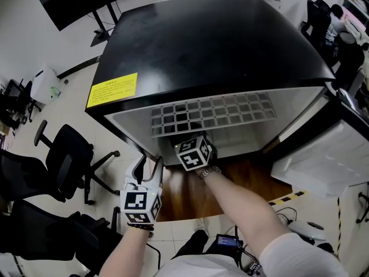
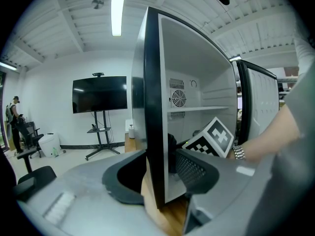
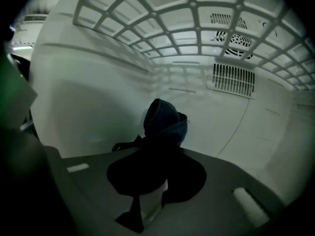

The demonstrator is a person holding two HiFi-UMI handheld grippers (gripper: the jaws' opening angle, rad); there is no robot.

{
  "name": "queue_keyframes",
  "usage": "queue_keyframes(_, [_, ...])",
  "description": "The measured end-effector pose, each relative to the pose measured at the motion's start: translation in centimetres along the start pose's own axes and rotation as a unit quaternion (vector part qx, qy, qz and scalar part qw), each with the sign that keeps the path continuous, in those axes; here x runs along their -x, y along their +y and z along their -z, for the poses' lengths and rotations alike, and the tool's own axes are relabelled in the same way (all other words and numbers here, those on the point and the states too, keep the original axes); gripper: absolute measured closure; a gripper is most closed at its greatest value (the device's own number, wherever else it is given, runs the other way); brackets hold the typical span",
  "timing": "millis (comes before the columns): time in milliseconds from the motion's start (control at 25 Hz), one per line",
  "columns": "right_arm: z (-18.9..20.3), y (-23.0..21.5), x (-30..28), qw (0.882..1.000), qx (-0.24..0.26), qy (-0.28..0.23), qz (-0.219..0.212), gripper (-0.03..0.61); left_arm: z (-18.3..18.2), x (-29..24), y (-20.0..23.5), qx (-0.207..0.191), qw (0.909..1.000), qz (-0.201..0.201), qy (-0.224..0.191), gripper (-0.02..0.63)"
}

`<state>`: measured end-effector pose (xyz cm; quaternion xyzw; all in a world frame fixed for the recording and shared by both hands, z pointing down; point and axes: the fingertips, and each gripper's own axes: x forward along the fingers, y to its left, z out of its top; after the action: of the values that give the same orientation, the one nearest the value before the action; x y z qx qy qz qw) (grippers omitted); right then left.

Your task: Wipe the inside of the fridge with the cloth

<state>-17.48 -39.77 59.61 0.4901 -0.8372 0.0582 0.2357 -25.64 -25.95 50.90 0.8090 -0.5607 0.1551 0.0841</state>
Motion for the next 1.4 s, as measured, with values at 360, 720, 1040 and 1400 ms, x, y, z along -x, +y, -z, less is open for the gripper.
queue_keyframes(360, [1.7,-4.4,1.6,0.999,-0.01,0.011,0.037,0.517,-0.2,0.0,0.0,0.002,1.0,-0.005,-0.002,0.437])
queue_keyframes(720, [3.6,-9.3,3.7,0.996,-0.027,0.024,0.083,0.517,-0.3,0.0,0.0,0.004,1.0,-0.006,-0.003,0.439])
queue_keyframes(1040, [5.0,-13.1,5.5,0.991,-0.033,0.037,0.126,0.517,-0.1,0.0,0.0,0.001,1.0,-0.004,0.001,0.437])
queue_keyframes(1400, [6.6,-17.2,7.8,0.982,-0.044,0.058,0.175,0.517,-0.2,0.0,0.0,0.0,1.0,-0.002,0.0,0.439])
